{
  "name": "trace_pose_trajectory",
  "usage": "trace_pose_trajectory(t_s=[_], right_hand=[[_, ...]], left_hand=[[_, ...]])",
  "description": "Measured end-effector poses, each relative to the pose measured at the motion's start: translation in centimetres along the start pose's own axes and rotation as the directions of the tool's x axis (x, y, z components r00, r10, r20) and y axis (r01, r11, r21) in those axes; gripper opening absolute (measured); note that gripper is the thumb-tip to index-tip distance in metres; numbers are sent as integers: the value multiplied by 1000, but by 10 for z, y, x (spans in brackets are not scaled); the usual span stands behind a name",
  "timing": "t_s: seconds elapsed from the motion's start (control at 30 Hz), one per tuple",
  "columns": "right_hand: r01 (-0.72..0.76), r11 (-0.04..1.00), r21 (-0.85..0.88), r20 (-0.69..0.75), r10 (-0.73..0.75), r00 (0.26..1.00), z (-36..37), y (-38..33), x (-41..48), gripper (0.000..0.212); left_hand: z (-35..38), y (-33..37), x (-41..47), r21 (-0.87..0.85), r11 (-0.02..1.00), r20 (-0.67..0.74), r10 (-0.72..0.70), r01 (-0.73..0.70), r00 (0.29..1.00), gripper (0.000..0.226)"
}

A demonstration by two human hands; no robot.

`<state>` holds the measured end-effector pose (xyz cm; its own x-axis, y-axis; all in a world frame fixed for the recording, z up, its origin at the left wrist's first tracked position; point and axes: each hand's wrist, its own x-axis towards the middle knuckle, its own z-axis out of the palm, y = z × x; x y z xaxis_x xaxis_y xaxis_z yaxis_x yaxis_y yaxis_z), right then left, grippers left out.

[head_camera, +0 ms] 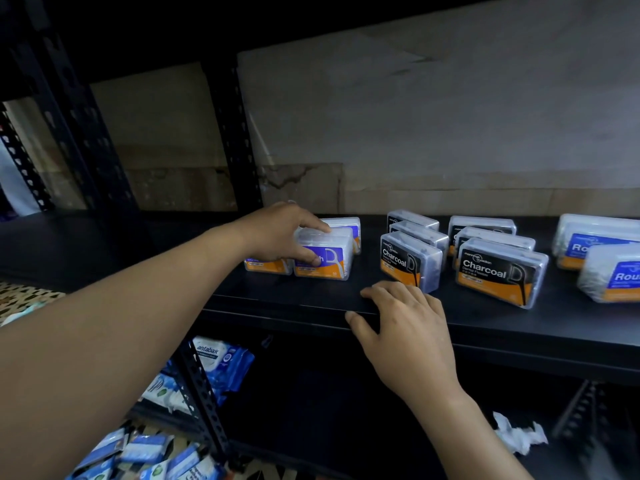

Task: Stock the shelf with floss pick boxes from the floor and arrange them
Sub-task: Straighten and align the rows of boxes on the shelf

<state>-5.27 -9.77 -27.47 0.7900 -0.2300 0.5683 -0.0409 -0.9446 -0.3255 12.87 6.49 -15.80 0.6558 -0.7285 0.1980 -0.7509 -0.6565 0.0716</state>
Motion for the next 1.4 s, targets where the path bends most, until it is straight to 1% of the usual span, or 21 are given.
trace_pose_trajectory(t_s=[0.3,0.43,0.67,0.83,0.87,0.97,1.0,1.07,1.13,1.3,1.4], right_hand=[[-5,1000,-3,-2,5,1000,1,0,0,42],[-1,1000,-9,-16,1,1000,2,0,0,41],[-5,1000,-17,-48,5,999,6,1,0,39],[-1,1000,-30,-53,-1,999,7,1,0,40],[-1,1000,-31,-56,-1,998,7,1,0,39],[4,999,-37,-65,-7,998,8,1,-1,39],[7,999,-38,-67,-10,998,9,1,-1,39],[13,999,-43,-76,-16,997,10,2,0,39],[15,999,-48,-91,-19,996,11,2,0,39],[32,999,-30,-120,-35,992,13,3,0,40],[35,999,-21,-130,-37,991,13,4,0,39]], left_hand=[[2,-4,-1,-7,1000,-3,-2,2,1000,66],[-1,-4,-2,11,1000,7,-12,12,1000,64],[0,-1,-3,-10,1000,9,-12,12,1000,64],[-4,3,-6,-18,999,11,-27,27,1000,68],[-7,4,-6,-47,998,4,-35,35,999,66],[-15,4,4,-172,985,-32,-11,6,999,46],[-18,5,9,-190,982,-42,-8,0,999,42],[-21,6,22,-179,984,-39,-17,9,999,36],[-21,8,36,-141,990,-4,-25,24,1000,33],[-10,14,61,-76,995,75,-56,61,996,33],[-5,15,69,-82,994,102,-59,67,993,29]])
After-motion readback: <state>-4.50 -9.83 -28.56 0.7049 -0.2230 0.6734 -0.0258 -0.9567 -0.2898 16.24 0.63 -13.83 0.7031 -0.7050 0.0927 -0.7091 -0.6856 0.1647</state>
